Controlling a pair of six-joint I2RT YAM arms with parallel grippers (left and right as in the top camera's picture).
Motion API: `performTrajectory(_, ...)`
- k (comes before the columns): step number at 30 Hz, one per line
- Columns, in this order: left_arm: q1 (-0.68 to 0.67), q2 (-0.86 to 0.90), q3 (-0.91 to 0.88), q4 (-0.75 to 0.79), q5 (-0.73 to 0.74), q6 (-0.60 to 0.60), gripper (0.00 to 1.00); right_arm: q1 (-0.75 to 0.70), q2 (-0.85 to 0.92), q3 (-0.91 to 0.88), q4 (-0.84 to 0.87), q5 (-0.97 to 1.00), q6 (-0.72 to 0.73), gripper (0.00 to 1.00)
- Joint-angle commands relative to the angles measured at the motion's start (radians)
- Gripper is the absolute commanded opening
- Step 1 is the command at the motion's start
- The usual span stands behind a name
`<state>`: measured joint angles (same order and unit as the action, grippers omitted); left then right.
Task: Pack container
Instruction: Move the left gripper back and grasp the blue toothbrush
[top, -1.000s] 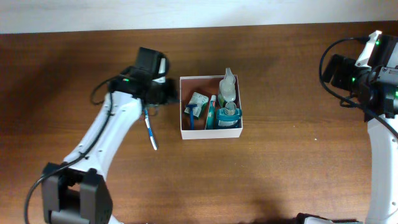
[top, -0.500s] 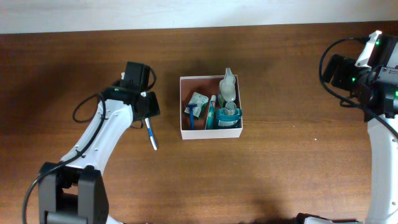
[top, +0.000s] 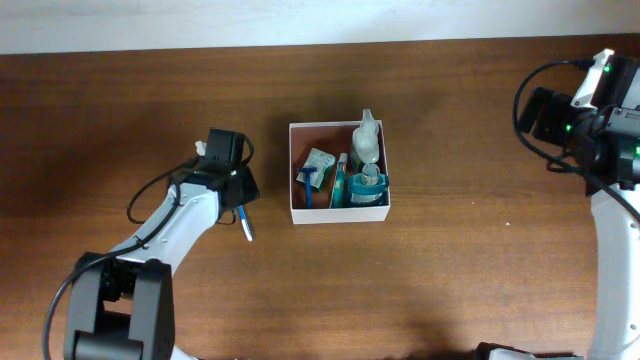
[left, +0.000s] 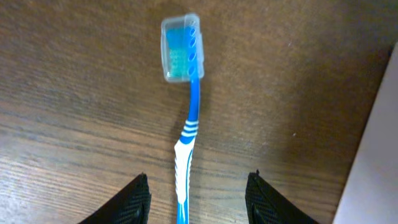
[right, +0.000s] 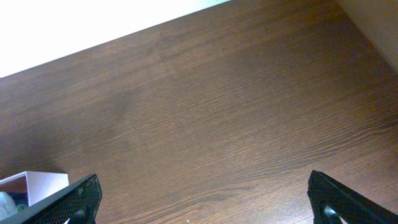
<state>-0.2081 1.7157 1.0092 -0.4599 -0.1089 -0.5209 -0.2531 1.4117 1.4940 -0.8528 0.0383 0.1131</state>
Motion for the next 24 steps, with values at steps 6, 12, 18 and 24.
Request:
performTrajectory(6,0.002,0.064,-0.030,0.035,0.007,-0.017,0.50,-0.003,0.004,0.002,0.003,-0.005,0.008,0.99)
performTrajectory(12,0.002,0.114,-0.030,0.045,0.007,-0.017,0.50,-0.003,0.004,0.002,0.003,-0.005,0.008,0.98)
performTrajectory(18,0.002,0.122,-0.029,0.045,0.007,-0.008,0.27,-0.003,0.004,0.002,0.003,-0.005,0.008,0.99)
performTrajectory(24,0.002,0.121,-0.027,0.041,0.007,0.013,0.18,-0.003,0.004,0.002,0.003,-0.005,0.008,0.99)
